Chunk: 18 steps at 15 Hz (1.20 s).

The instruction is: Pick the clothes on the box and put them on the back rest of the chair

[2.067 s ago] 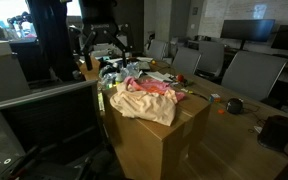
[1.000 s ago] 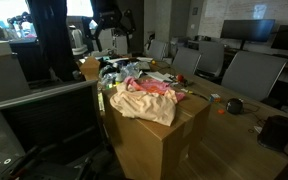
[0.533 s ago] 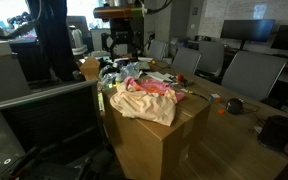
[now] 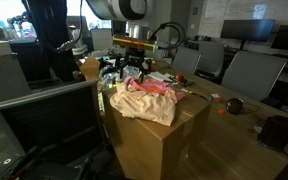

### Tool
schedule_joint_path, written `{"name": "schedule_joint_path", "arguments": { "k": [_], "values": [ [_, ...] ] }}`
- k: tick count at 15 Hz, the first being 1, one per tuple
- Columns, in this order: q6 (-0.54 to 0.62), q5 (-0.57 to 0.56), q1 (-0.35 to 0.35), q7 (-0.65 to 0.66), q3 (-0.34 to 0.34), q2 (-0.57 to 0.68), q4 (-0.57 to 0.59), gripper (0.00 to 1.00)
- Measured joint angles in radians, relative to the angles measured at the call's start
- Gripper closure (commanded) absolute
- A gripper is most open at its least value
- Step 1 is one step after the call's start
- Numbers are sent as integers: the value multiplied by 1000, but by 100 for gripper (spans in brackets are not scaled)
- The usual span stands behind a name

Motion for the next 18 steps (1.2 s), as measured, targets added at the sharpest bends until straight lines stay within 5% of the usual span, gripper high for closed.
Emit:
{"name": "schedule_joint_path", "arguments": {
  "k": [5, 15, 16, 17, 18],
  "values": [
    [-16, 120, -68, -40, 14, 106, 61, 0],
    [-3, 69, -107, 24, 71, 254, 84, 0],
    [-1, 55, -106, 34, 78, 260, 84, 5],
    [-1, 42, -106, 43, 84, 264, 84, 27],
    [-1, 32, -106, 50, 88, 266, 84, 29]
  ]
}}
